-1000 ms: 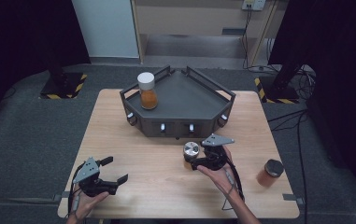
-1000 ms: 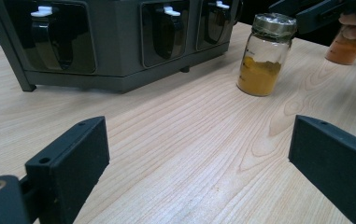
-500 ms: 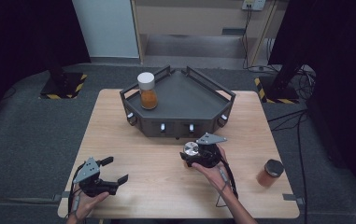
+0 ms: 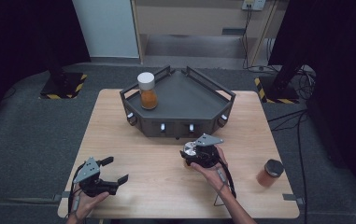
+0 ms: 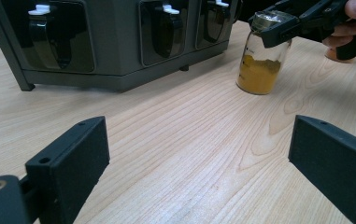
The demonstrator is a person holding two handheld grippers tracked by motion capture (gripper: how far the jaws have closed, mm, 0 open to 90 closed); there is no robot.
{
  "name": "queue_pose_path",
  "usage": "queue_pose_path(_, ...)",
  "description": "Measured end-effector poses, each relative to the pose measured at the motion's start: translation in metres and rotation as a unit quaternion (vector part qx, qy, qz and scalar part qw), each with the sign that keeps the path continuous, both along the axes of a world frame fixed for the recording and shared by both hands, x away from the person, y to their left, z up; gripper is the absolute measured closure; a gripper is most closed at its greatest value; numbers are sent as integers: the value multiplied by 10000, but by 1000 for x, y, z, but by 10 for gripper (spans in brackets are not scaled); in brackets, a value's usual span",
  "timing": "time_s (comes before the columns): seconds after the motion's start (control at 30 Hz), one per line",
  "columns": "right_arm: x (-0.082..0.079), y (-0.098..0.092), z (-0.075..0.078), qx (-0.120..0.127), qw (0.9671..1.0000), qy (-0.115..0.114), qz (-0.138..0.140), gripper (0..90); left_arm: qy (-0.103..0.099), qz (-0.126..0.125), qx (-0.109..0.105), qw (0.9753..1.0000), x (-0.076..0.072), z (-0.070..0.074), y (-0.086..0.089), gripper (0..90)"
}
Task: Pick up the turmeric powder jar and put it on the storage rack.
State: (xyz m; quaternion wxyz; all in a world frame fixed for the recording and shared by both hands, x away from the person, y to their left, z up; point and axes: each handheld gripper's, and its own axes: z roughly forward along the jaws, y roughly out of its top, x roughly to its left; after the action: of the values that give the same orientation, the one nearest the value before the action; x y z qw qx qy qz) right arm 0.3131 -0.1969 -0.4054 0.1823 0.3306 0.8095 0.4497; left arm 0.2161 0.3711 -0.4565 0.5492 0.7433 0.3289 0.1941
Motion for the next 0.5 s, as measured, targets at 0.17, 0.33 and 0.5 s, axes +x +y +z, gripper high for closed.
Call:
queue_pose_path(0.17, 1, 2, 4, -88, 9999, 6, 126, 344, 1, -2, 2, 10000, 0, 0, 0, 44)
queue_pose_path(0.33, 5, 2, 9, -126, 9995, 44, 298, 345, -1, -3, 0, 10000, 0, 0, 1, 45)
queue_pose_path(0.5, 8, 2, 15, -124, 9990, 59, 422, 345, 6, -4, 2, 10000, 0, 0, 0, 44)
